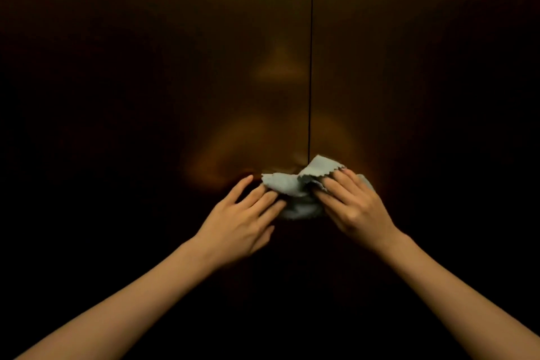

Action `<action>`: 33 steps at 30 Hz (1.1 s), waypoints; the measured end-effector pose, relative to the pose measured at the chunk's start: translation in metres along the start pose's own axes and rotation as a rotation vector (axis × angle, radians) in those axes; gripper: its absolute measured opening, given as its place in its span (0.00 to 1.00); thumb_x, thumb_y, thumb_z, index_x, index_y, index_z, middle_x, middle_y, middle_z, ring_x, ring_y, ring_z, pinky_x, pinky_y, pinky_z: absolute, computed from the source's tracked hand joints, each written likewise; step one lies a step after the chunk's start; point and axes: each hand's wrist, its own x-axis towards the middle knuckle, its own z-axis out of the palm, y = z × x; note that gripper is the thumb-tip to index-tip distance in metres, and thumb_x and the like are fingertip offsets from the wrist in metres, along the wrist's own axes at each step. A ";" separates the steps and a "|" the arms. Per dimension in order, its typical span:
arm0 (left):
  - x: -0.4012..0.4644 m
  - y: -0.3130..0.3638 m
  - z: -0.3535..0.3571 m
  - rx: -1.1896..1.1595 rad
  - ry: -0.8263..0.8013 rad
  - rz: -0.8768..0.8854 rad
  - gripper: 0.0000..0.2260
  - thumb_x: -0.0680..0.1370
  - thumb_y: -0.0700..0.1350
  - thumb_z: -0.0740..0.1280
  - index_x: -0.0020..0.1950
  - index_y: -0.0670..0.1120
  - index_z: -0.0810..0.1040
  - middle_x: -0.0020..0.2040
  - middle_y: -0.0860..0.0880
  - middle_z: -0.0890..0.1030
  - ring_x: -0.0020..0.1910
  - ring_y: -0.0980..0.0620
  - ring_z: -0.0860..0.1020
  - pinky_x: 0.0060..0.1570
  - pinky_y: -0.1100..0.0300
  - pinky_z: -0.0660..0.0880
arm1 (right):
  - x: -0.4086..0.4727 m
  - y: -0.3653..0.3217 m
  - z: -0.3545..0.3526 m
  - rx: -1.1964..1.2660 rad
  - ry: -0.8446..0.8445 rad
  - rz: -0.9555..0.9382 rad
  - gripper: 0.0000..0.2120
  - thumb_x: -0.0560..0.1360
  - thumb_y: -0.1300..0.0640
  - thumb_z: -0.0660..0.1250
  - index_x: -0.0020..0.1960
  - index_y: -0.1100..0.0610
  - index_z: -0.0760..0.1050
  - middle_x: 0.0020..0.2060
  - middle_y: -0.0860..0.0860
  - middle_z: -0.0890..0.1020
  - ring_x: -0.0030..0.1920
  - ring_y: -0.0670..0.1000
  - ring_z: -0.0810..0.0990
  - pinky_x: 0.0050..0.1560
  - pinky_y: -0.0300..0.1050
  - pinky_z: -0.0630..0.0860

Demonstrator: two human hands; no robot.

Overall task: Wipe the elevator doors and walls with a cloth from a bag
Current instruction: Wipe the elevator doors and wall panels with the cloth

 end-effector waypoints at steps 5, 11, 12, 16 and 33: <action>-0.022 0.024 0.016 -0.007 -0.087 0.110 0.22 0.73 0.53 0.60 0.63 0.46 0.76 0.58 0.46 0.79 0.60 0.45 0.76 0.68 0.44 0.60 | -0.030 -0.013 0.010 0.035 -0.088 -0.123 0.09 0.74 0.64 0.64 0.54 0.62 0.78 0.49 0.58 0.81 0.54 0.59 0.73 0.64 0.54 0.67; -0.006 0.021 0.010 -0.028 -0.030 -0.018 0.21 0.75 0.53 0.58 0.64 0.45 0.75 0.59 0.44 0.78 0.61 0.43 0.75 0.67 0.44 0.61 | -0.011 -0.003 0.005 0.043 -0.009 -0.020 0.11 0.74 0.64 0.64 0.56 0.62 0.76 0.52 0.59 0.80 0.57 0.61 0.73 0.64 0.56 0.67; -0.009 0.026 0.013 -0.042 -0.034 -0.006 0.21 0.74 0.52 0.58 0.63 0.45 0.75 0.59 0.44 0.78 0.61 0.44 0.75 0.67 0.44 0.61 | -0.019 -0.009 0.009 0.050 -0.011 -0.023 0.11 0.74 0.64 0.63 0.56 0.62 0.75 0.51 0.59 0.80 0.57 0.61 0.73 0.64 0.56 0.67; -0.033 0.045 0.029 -0.054 -0.108 0.117 0.21 0.72 0.52 0.59 0.62 0.46 0.76 0.59 0.47 0.79 0.62 0.46 0.74 0.69 0.45 0.58 | -0.059 -0.029 0.020 0.068 -0.161 -0.132 0.13 0.80 0.63 0.54 0.55 0.61 0.76 0.51 0.56 0.81 0.55 0.59 0.76 0.66 0.53 0.65; -0.073 0.100 0.066 -0.106 -0.154 -0.050 0.23 0.74 0.53 0.57 0.65 0.44 0.74 0.61 0.44 0.77 0.64 0.44 0.70 0.69 0.44 0.57 | -0.102 -0.087 0.037 0.059 -0.180 0.165 0.16 0.75 0.61 0.58 0.62 0.60 0.69 0.53 0.58 0.78 0.58 0.58 0.70 0.69 0.53 0.59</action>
